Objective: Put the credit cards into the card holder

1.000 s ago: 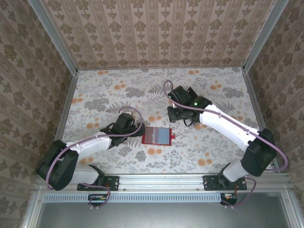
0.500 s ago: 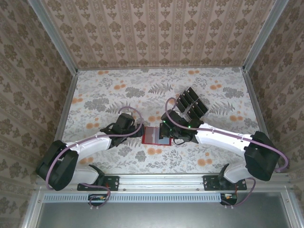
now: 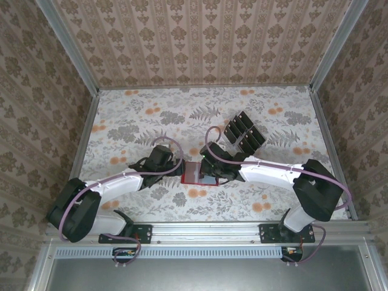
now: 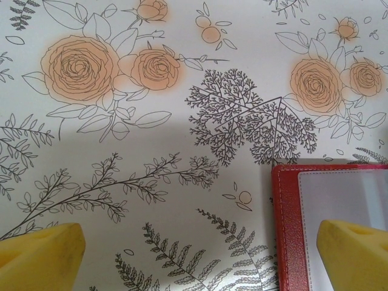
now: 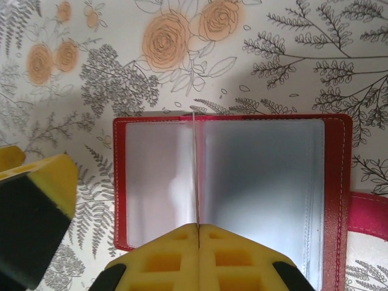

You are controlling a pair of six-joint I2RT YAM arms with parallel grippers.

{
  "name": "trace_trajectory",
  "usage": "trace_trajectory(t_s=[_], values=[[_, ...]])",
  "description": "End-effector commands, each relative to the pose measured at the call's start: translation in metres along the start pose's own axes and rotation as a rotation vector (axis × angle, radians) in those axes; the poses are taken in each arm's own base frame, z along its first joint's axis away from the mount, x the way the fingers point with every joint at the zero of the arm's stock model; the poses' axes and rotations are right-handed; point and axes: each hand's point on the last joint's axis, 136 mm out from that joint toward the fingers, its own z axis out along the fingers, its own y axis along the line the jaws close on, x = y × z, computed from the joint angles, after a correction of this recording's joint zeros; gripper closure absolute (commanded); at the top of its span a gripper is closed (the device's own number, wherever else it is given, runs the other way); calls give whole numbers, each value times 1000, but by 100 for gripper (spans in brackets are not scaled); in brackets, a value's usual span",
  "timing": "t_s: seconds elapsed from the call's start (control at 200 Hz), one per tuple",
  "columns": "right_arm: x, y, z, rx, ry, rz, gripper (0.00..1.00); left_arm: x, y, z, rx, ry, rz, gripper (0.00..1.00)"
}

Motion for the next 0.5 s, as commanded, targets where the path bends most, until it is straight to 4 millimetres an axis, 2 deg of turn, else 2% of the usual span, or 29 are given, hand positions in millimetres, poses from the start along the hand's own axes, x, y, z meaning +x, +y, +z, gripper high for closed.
trace_trajectory(t_s=[0.0,0.2,0.495], values=[[9,0,9,5,34,-20,100,-2,0,-2,-8,-10,-3,0],[21,-15,17,55,87,-74,100,-3,1,-5,-8,-14,-3,0],[16,-41,15,113,130,-152,100,-4,0,-10,1,-23,5,0]])
